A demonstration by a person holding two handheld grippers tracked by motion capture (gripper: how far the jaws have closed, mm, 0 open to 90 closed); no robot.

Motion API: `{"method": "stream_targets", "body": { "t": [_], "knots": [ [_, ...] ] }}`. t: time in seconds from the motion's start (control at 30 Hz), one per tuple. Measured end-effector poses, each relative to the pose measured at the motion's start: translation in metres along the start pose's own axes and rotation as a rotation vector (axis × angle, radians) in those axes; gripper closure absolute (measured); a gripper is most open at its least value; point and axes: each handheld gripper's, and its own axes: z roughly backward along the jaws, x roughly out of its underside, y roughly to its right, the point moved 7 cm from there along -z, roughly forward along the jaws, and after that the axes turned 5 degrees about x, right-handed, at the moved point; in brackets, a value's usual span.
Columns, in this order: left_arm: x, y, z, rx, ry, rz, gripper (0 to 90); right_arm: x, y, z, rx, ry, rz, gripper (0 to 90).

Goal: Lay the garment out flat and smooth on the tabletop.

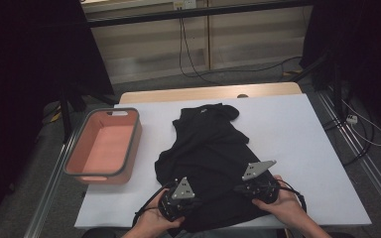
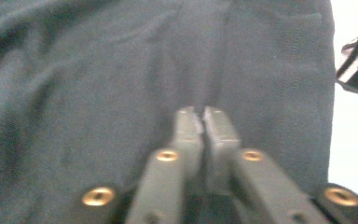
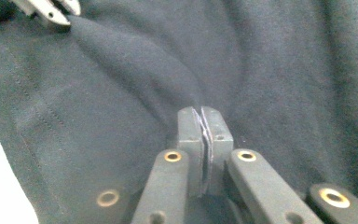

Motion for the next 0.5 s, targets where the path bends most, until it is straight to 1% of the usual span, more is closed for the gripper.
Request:
{"method": "stream_targets", "body": {
  "t": [0.1, 0.13, 0.17, 0.2, 0.23, 0.3, 0.33, 0.37, 0.43, 0.5],
  "knots": [
    [0.000, 0.001, 0.001, 0.000, -0.007, 0.001, 89.6, 0.000, -0.002, 0.001, 0.010, -0.004, -0.002, 90.0],
    [0.001, 0.000, 0.002, -0.003, -0.021, -0.016, 89.7, 0.001, -0.002, 0.002, 0.004, -0.007, -0.004, 90.0],
    [0.001, 0.001, 0.003, 0.006, -0.015, -0.002, 89.8, 0.001, -0.002, 0.002, -0.006, -0.008, -0.015, 90.0],
    [0.003, 0.002, 0.004, 0.010, -0.017, 0.002, 89.8, 0.002, -0.003, 0.003, -0.011, -0.008, -0.020, 90.0],
    [0.004, 0.003, 0.005, 0.013, -0.012, 0.001, 89.8, 0.004, -0.005, 0.005, -0.011, -0.014, -0.014, 90.0],
    [0.007, 0.005, 0.008, 0.017, -0.018, -0.002, 89.8, 0.007, -0.012, 0.009, -0.012, -0.022, -0.003, 90.0],
    [0.010, 0.004, 0.011, 0.018, -0.047, -0.031, 89.7, 0.008, -0.015, 0.010, -0.014, -0.024, -0.002, 90.0],
    [0.010, 0.006, 0.011, 0.023, -0.024, -0.002, 89.8, 0.010, -0.018, 0.011, -0.014, -0.024, -0.001, 90.0],
    [0.011, 0.009, 0.012, 0.033, -0.022, -0.002, 89.8, 0.011, -0.021, 0.013, -0.011, -0.028, -0.003, 90.0],
    [0.013, 0.011, 0.014, 0.046, -0.034, -0.010, 89.8, 0.013, -0.025, 0.015, -0.018, -0.027, -0.003, 90.0]
  ]
}}
